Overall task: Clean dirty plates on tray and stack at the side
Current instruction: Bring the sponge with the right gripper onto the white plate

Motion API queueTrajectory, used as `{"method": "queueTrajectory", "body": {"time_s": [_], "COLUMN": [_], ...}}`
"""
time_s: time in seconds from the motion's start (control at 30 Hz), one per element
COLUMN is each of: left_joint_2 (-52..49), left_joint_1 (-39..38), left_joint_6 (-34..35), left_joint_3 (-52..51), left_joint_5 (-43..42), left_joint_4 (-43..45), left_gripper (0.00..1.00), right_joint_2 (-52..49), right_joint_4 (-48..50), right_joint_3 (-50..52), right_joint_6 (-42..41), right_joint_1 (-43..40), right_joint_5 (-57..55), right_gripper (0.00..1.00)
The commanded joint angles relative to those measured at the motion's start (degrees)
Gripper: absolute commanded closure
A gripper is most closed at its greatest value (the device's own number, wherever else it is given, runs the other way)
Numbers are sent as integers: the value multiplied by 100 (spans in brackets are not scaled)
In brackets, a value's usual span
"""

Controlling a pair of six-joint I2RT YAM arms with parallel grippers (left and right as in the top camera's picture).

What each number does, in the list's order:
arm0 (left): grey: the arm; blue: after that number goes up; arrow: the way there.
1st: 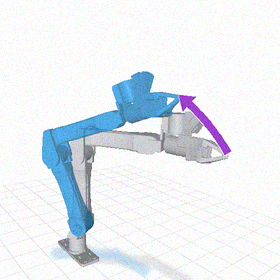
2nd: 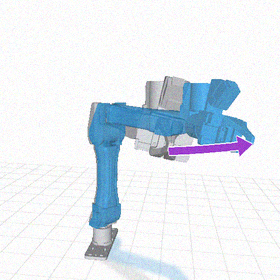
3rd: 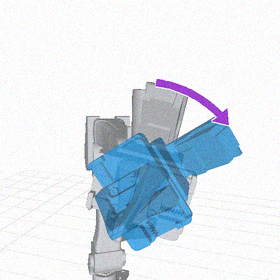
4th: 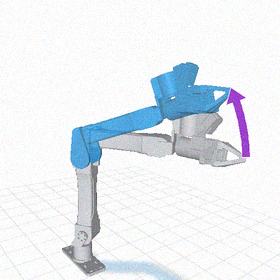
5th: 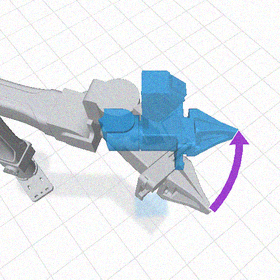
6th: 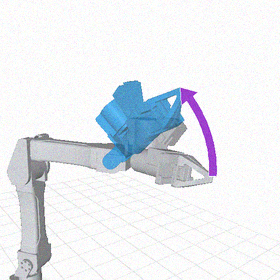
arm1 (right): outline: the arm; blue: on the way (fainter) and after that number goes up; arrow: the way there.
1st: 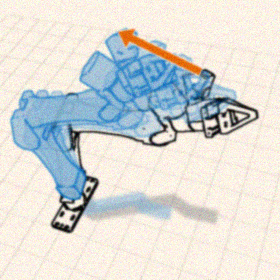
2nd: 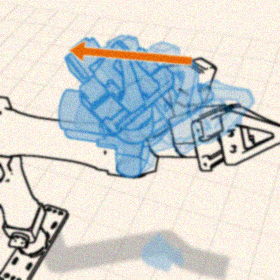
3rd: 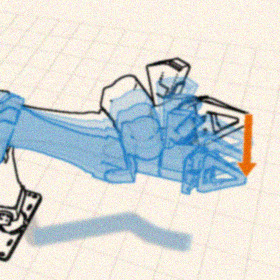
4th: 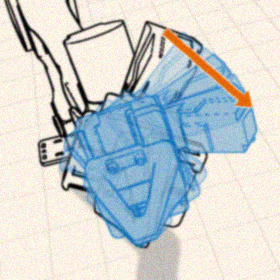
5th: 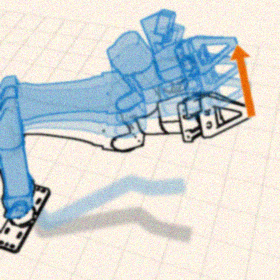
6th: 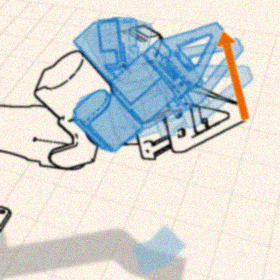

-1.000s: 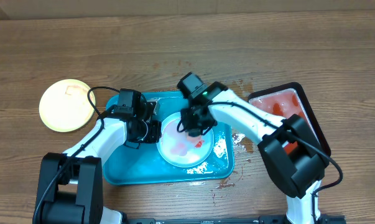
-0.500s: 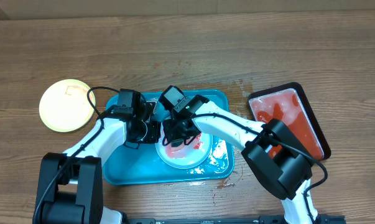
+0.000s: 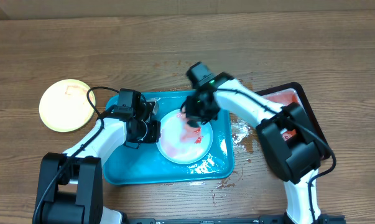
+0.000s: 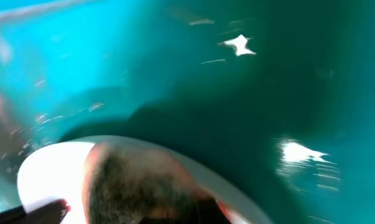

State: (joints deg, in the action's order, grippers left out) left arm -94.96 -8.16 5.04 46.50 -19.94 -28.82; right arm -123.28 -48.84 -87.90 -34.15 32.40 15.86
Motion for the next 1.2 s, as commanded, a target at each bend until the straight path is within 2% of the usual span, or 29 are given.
{"method": "queueTrajectory", "body": {"time_s": [0.0,0.13,0.3,0.5,0.7,0.93,1.17], "left_joint_2": [-103,-103,-103,-103,-103,-103,-103], "left_joint_1": [-7,-7,-7,-7,-7,-7,-7], "left_joint_6": [85,142,186,229,227,229,229], "left_joint_3": [-46,-46,-46,-46,-46,-46,-46], "left_joint_5": [107,105,83,79,37,-13,-66], "left_joint_4": [-107,-46,61,105,107,105,127], "left_gripper": [96,96,96,96,96,96,96], "right_joint_2": [-446,-446,-446,-455,-581,-597,-540], "right_joint_4": [-361,-1025,-1449,-597,315,273,-979], "right_joint_3": [44,0,15,271,796,844,343], "right_joint_6": [-190,-109,474,540,162,-170,-116], "right_joint_1": [-313,-302,-72,522,1121,1008,376], "right_joint_5": [-1228,-1056,245,1362,2048,1912,323], "right_gripper": [96,96,96,96,96,96,96]}}
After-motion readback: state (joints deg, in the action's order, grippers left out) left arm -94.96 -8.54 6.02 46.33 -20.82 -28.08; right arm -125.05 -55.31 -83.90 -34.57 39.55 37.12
